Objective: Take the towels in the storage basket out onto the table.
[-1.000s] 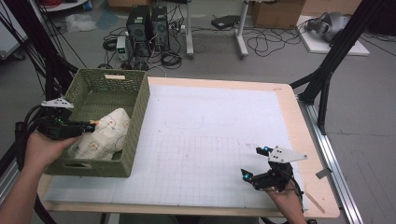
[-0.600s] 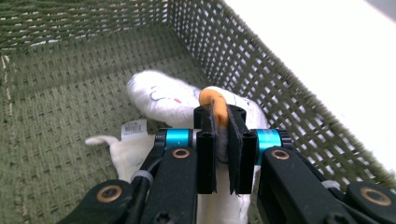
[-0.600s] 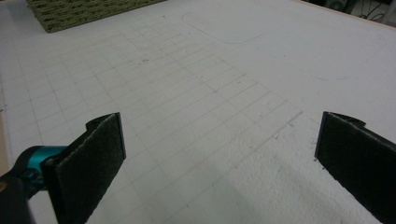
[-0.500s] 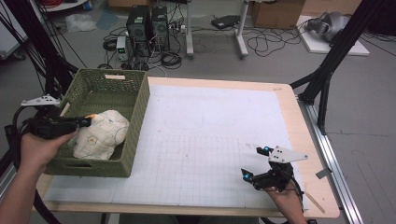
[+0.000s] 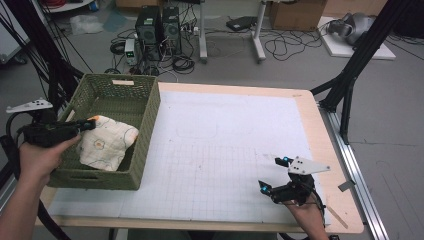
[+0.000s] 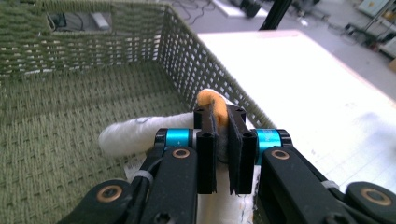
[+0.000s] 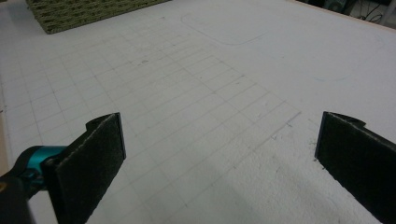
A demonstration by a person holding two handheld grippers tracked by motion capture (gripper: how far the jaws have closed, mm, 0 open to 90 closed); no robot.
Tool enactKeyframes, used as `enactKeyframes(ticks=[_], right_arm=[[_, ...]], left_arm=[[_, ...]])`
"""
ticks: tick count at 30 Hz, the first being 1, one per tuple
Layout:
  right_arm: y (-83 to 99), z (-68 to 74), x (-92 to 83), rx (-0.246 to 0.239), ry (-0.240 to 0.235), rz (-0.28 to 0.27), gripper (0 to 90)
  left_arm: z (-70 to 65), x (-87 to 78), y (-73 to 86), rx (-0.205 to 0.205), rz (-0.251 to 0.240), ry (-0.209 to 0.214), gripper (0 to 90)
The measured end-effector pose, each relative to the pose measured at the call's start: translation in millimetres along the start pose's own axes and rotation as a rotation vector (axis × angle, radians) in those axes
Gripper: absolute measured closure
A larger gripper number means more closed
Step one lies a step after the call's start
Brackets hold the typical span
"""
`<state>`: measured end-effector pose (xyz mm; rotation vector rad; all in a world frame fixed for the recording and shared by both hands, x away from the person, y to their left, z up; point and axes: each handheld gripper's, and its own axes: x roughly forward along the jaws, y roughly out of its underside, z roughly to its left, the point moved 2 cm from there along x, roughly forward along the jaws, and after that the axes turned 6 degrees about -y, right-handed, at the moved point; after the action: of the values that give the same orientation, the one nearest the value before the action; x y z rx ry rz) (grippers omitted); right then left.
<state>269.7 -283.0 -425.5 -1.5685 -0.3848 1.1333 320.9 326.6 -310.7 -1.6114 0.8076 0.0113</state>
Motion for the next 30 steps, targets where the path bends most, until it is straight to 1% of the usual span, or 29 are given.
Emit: enactKeyframes(ticks=[6,8,15,17,20,30], right_arm=[[0.0,0.0,0.3,-0.004,0.000,0.002,0.9],[0.0,0.1,0.4,-0.002,0.000,0.004,0.9],[0.0,0.4,0.7,0.000,-0.002,0.005,0.9],[0.0,0.1,0.6,-0.003,0.000,0.004,0.9],[0.0,0.0,0.4,-0.002,0.001,0.001,0.9],[0.1,0.4,1.0,-0.002,-0.002,0.004,0.9]], left_arm=[[-3.2,-6.7,-4.9,-0.014,-0.044,0.018,83.1],[-5.1,-8.8,-7.4,-0.012,-0.056,0.022,83.2],[-13.1,-13.2,-16.9,-0.022,-0.102,0.060,83.2],[-15.1,-12.8,-18.2,-0.015,-0.102,0.063,83.2],[-17.1,-11.8,-18.9,-0.017,-0.103,0.071,83.2],[-18.1,-12.9,-20.5,-0.019,-0.107,0.075,83.2]])
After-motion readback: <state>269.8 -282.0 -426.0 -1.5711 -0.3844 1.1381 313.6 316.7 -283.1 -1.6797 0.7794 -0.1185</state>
